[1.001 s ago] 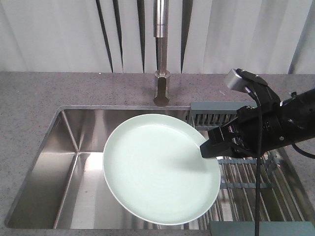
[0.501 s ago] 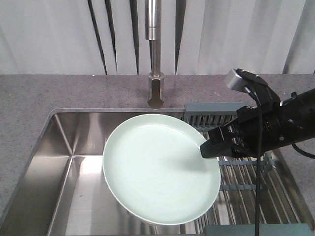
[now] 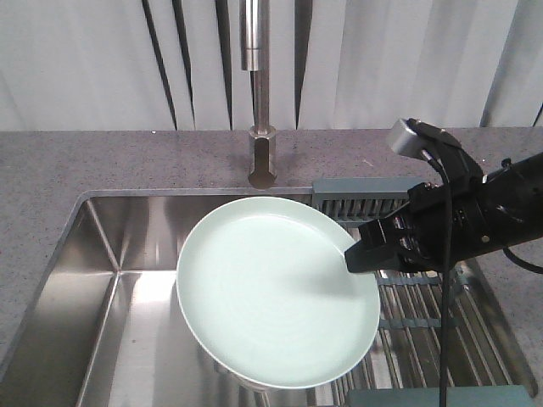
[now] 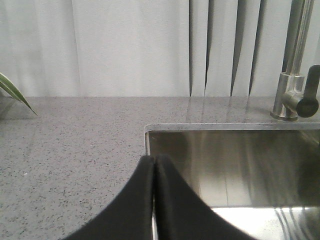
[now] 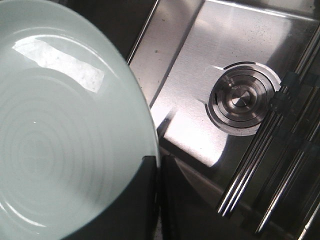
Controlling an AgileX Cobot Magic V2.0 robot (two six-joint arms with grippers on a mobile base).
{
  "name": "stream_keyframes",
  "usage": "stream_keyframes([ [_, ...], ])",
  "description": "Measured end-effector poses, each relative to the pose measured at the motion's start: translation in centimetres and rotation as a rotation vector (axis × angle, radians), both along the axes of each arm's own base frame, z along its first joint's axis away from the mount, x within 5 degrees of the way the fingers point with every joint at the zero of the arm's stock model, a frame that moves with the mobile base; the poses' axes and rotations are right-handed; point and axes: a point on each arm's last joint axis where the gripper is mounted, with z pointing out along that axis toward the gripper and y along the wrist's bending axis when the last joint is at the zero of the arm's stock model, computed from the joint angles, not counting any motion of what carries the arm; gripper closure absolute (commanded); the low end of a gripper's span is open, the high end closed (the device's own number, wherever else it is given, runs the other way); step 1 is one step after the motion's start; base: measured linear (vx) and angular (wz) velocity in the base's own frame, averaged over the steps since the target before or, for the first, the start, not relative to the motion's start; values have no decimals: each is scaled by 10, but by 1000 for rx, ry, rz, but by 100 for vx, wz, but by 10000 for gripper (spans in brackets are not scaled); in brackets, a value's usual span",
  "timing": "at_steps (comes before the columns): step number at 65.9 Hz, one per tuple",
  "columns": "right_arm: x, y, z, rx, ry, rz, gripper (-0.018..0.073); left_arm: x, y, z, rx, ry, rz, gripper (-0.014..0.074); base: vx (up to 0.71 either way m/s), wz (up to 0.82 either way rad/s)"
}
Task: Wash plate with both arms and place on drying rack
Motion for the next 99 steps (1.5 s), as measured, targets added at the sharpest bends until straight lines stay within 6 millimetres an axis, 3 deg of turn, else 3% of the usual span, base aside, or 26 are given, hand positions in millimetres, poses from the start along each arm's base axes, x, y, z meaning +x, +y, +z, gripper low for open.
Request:
stream_keyframes([
  [42, 0, 0, 0, 0, 0, 0, 568, 0, 0, 5, -9, -31, 1, 603, 0, 0],
  [49, 0, 0, 0, 0, 0, 0, 568, -4, 0, 29, -22, -126, 1, 603, 0, 0],
  [59, 0, 0, 0, 0, 0, 0, 568, -17, 0, 94, -31, -288, -2, 603, 0, 0],
  [66, 0, 0, 0, 0, 0, 0, 568, -16, 0, 128, -29, -286, -3, 603, 0, 0],
  [75, 0, 0, 0, 0, 0, 0, 568, 1, 0, 158, -20, -177, -4, 603, 0, 0],
  [83, 0, 0, 0, 0, 0, 0, 568, 23, -1, 172, -17, -52, -6, 603, 0, 0],
  [90, 0, 0, 0, 0, 0, 0, 568, 47, -1, 168, -14, 67, -6, 603, 0, 0],
  [99, 0, 0, 0, 0, 0, 0, 568, 77, -1, 148, -13, 242, -6, 603, 0, 0],
])
